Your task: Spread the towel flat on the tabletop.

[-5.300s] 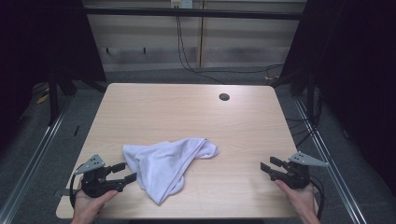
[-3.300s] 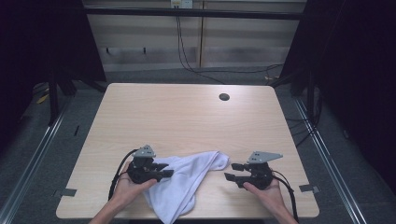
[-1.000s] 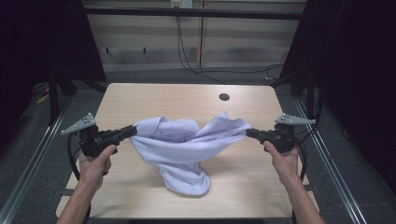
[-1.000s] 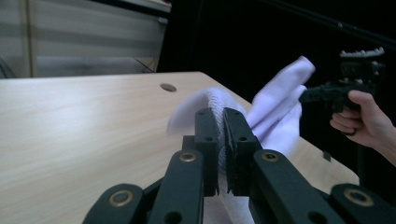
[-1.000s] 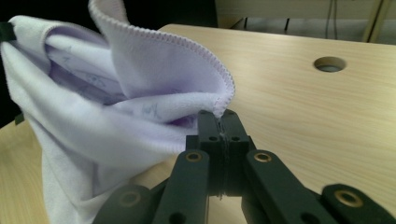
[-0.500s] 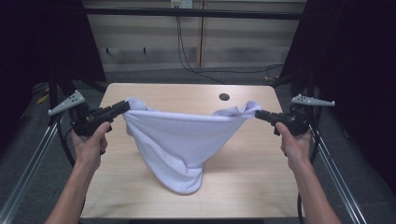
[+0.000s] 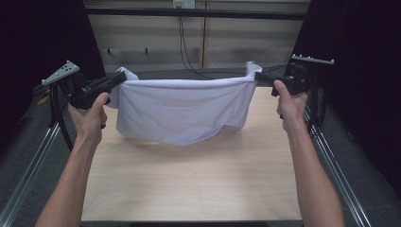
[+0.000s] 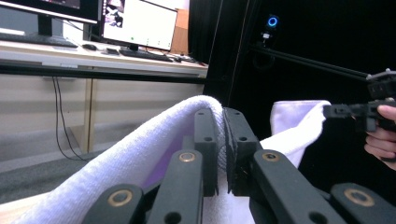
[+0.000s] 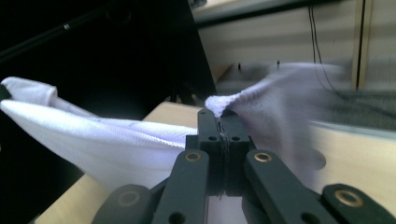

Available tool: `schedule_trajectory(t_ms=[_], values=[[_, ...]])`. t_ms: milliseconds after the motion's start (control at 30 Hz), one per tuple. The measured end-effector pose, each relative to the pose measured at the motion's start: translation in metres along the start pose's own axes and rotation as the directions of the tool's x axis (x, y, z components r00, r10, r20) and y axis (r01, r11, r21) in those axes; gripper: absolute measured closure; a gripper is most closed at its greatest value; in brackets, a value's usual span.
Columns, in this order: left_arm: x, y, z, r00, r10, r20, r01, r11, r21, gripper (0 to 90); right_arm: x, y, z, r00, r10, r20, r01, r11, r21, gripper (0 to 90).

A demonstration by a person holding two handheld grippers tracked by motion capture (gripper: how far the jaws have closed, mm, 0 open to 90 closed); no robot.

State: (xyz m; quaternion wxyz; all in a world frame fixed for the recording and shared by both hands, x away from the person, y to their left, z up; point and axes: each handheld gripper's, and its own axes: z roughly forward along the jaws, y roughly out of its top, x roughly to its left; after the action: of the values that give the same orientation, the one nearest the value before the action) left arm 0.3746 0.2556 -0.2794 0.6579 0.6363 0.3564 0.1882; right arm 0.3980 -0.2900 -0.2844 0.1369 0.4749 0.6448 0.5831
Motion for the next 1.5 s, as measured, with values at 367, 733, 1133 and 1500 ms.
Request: schedule_trajectory(t_ms=[367, 733, 1133, 1500], values=[[-0.028, -0.080, -0.028, 0.9879, -0.010, 0.155, -0.009, 0.9926, 0.121, 85.3, -0.007, -0.054, -0.030, 0.9973, -0.057, -0.046, 0.059, 0.997, 0.039, 89.5], [-0.056, -0.196, -0.044, 0.9694, -0.111, 0.219, 0.005, 0.9011, 0.434, 84.4, -0.027, -0.175, -0.060, 0.9985, 0.011, -0.054, 0.001, 0.978, 0.209, 89.5], [-0.052, -0.201, -0.067, 0.9624, -0.132, 0.237, 0.020, 0.9057, 0.423, 64.3, -0.001, -0.226, -0.102, 0.9982, -0.009, -0.059, 0.021, 0.978, 0.206, 65.9], [-0.001, -0.219, -0.017, 0.9926, -0.058, 0.107, -0.012, 0.8285, 0.560, 76.9, 0.049, -0.239, -0.042, 0.9735, -0.099, -0.206, 0.165, 0.929, 0.332, 62.6]])
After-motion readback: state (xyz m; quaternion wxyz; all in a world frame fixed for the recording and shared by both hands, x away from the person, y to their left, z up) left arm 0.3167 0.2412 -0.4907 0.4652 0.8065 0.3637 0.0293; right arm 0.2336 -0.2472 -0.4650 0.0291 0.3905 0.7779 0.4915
